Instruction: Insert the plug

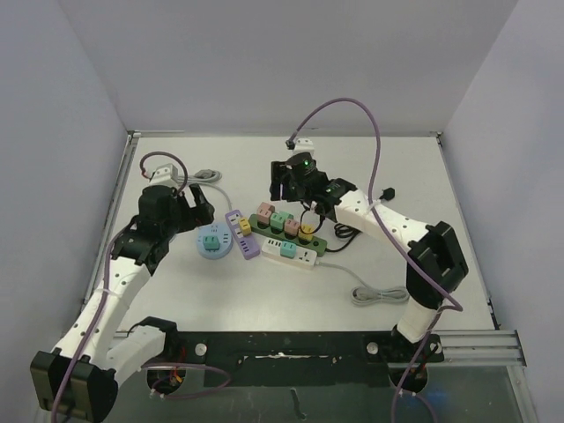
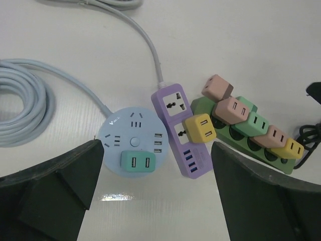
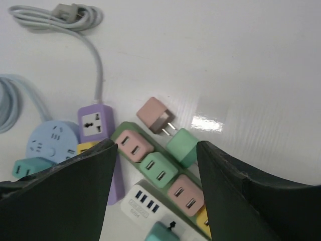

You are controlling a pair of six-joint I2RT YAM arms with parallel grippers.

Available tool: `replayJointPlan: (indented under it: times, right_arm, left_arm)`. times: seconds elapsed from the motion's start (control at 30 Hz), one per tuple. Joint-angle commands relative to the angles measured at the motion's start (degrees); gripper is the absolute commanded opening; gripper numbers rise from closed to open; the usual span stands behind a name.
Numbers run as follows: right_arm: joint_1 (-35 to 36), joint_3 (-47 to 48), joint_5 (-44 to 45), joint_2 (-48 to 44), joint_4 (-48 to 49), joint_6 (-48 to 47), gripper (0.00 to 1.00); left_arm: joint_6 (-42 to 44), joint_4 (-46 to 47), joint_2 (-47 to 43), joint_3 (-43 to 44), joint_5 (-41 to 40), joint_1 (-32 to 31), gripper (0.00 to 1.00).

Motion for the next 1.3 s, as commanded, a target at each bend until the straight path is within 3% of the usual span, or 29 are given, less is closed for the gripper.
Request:
replayJointPlan:
  times: [0.0,0.17,0.37,0.47,0.57,0.83,1.1,1.27]
  right_arm:
    - [-3.76,0.78,-2.1,4.56,-3.15,1.45,0.65]
    - [-6.02,2.64,-4.12,10.06,-5.76,1.51,0.62]
    - [-7.54,5.43,-6.91,16.71,-7.53,0.27,0.48]
    - [-7.67,6.92,-11.37,19.16,-7.08,-1.87,0.48]
    - [-7.89,8.45,-15.39,21.5,-5.88,-3.76,0.49]
    - [-8.19,12.45,-23.3,27.43,-0.68,-6.4,0.49]
    - [-9.31,14.13,-24.24,28.19,4.6,-4.5,0.5]
    - [-11.96,7.26,-19.95,23.0,8.49,0.63,0.5]
  left_arm:
    - [1.68,5.12,3.08,1.78,7.75,0.33,0.88]
    - [0.77,6.28,9.44,3.71,12.49,0.29,0.83]
    - [0.26,5.09,20.85,11.6,14.31,-0.26,0.79]
    - [1.07,3.97,25.11,15.73,13.3,-0.79,0.79]
    - [2.61,4.36,28.32,18.01,12.86,-1.15,0.86]
    - [4.57,4.13,37.59,23.07,13.56,-1.44,0.87]
    - [8.05,-1.05,49.88,32.49,16.61,-4.14,0.86]
    - [10.5,-5.84,58.44,39.87,13.96,-5.84,0.78]
